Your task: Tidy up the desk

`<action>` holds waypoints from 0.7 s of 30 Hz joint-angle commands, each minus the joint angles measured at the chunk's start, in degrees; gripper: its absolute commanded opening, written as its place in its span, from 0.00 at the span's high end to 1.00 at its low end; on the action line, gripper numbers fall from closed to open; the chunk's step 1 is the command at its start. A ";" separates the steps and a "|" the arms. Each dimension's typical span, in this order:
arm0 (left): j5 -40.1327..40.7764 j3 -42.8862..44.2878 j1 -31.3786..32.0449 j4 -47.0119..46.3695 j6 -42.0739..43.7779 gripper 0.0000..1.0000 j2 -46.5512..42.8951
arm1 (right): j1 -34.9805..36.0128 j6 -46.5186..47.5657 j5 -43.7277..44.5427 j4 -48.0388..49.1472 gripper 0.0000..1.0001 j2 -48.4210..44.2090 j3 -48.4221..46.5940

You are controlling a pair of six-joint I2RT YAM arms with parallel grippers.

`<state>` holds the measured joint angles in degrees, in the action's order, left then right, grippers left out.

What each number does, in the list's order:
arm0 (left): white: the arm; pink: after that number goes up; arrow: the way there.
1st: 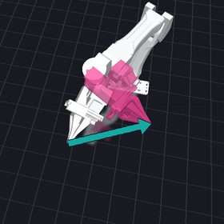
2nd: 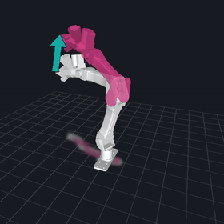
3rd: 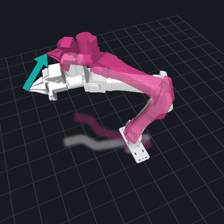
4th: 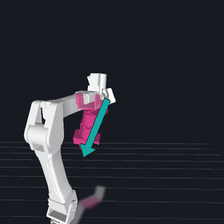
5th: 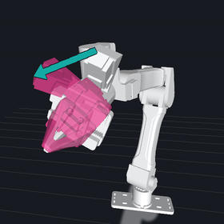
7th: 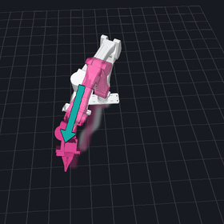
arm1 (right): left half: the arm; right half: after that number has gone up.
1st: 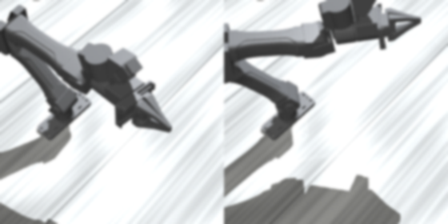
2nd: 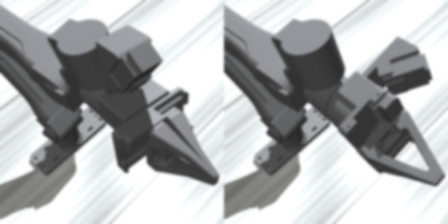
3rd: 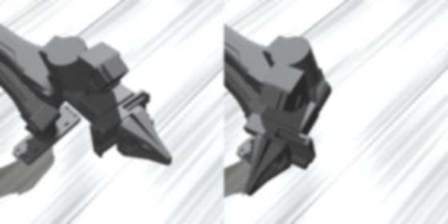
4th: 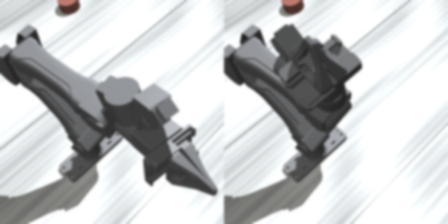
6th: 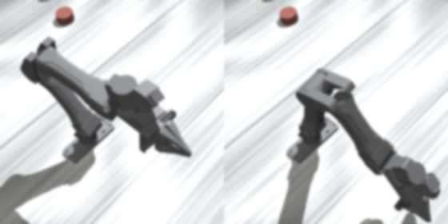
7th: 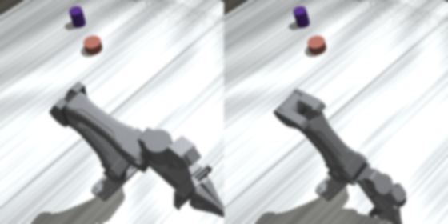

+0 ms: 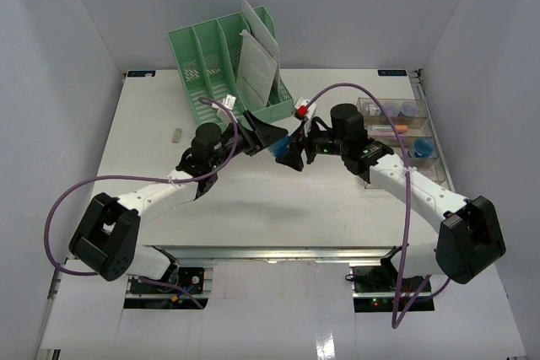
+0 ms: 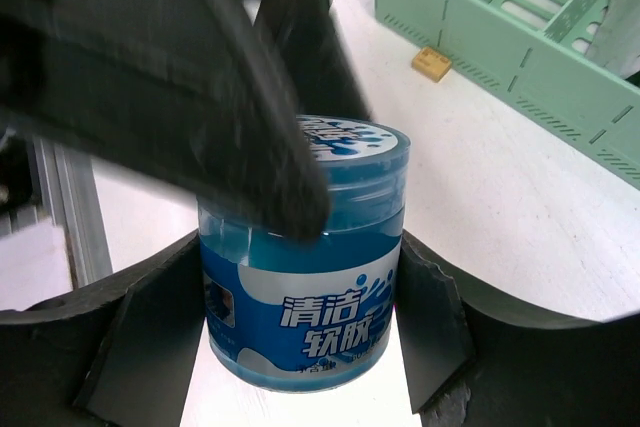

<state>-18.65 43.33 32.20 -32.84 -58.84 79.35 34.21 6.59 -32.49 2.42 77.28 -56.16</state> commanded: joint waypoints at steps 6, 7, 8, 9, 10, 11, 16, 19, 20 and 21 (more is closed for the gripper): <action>-1.75 0.60 -13.13 13.67 12.16 0.04 -13.32 | -8.78 20.63 -7.45 -9.41 0.92 -6.21 4.13; -1.51 0.77 -13.83 15.32 15.80 0.04 -14.36 | -10.82 22.20 -6.80 -9.99 0.92 -6.88 4.75; -1.40 1.00 -14.85 18.76 18.24 0.04 -16.21 | -12.09 25.57 -5.85 -10.78 0.92 -8.05 5.26; -1.15 1.41 -15.36 21.10 22.35 0.03 -17.38 | -13.95 28.14 -3.61 -11.30 0.92 -8.71 6.08; -1.04 1.74 -15.78 23.22 25.77 0.03 -18.40 | -15.35 31.08 -1.25 -11.69 0.92 -9.45 6.90; -0.71 1.90 -16.32 27.03 28.63 0.03 -20.26 | -16.40 34.55 1.13 -11.88 0.92 -10.59 7.69; 5.01 -1.14 -17.00 40.92 43.14 0.02 -28.51 | -27.59 53.75 6.65 -11.73 0.92 -10.19 7.86; 8.81 -5.07 -17.08 43.28 47.18 0.02 -32.91 | -35.94 58.85 5.85 -11.79 0.92 -6.54 5.64; 9.66 -6.01 -17.08 43.81 47.78 0.02 -34.23 | -37.45 60.48 5.94 -11.77 0.92 -5.56 4.63; 10.27 -6.33 -17.08 44.17 48.07 0.02 -35.26 | -38.44 62.01 6.01 -11.72 0.92 -4.43 3.93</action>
<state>-13.79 40.57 15.46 3.31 -19.53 48.76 1.71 55.57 -27.28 -11.18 69.84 -47.59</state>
